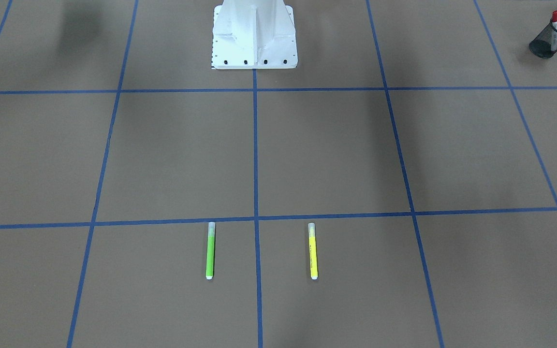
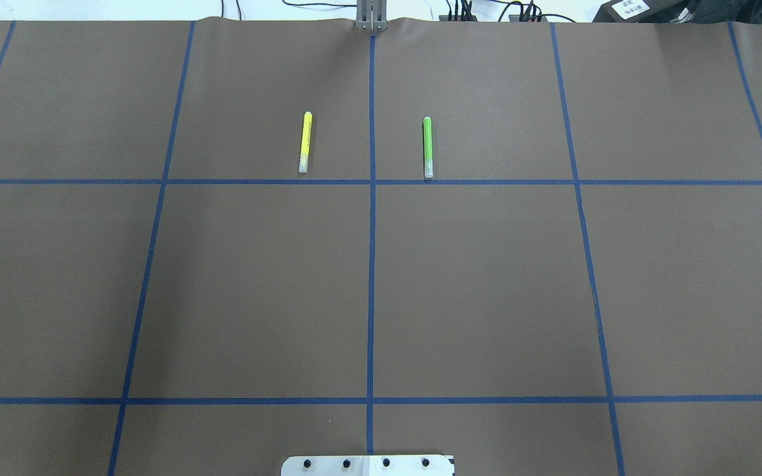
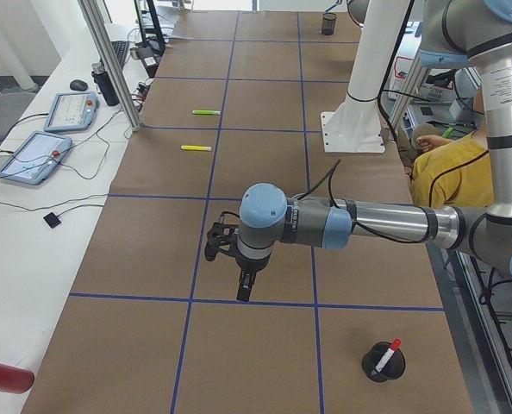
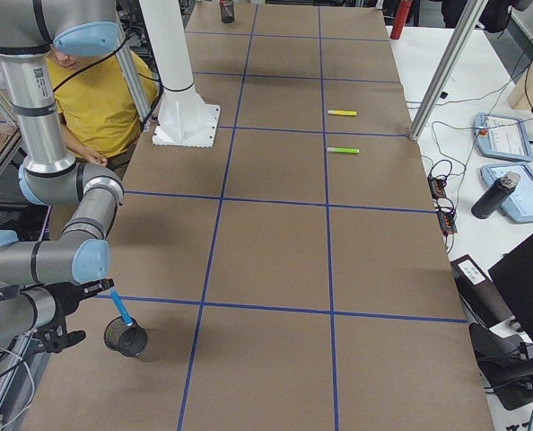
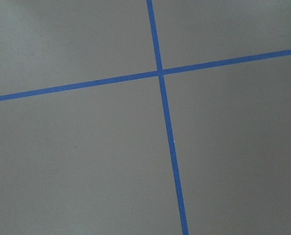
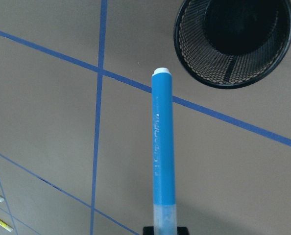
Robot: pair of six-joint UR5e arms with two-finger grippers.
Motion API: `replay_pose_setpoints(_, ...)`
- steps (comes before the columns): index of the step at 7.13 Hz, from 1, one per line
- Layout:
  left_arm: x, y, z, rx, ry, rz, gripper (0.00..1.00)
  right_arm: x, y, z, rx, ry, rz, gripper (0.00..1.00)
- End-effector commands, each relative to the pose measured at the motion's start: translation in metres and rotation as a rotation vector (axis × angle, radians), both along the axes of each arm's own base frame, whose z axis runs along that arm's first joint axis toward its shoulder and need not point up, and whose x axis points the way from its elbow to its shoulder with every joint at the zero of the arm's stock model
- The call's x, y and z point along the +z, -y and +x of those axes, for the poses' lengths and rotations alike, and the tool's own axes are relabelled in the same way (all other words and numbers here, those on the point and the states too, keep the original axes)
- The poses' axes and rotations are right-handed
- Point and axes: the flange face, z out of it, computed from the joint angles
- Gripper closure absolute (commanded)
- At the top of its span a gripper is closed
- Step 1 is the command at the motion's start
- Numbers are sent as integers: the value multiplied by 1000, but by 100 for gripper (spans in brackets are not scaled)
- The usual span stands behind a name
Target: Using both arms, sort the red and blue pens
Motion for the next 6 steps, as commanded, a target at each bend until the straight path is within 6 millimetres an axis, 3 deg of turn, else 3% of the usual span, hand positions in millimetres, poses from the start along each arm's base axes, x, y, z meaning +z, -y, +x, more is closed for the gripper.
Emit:
replay_pose_setpoints(1, -2, 0, 0, 1, -3, 5, 0, 21, -3, -4, -7, 40, 24, 100)
replay_pose_setpoints(6, -2, -2, 2, 4, -30, 11, 0, 37, -8, -13, -18, 81, 36, 100)
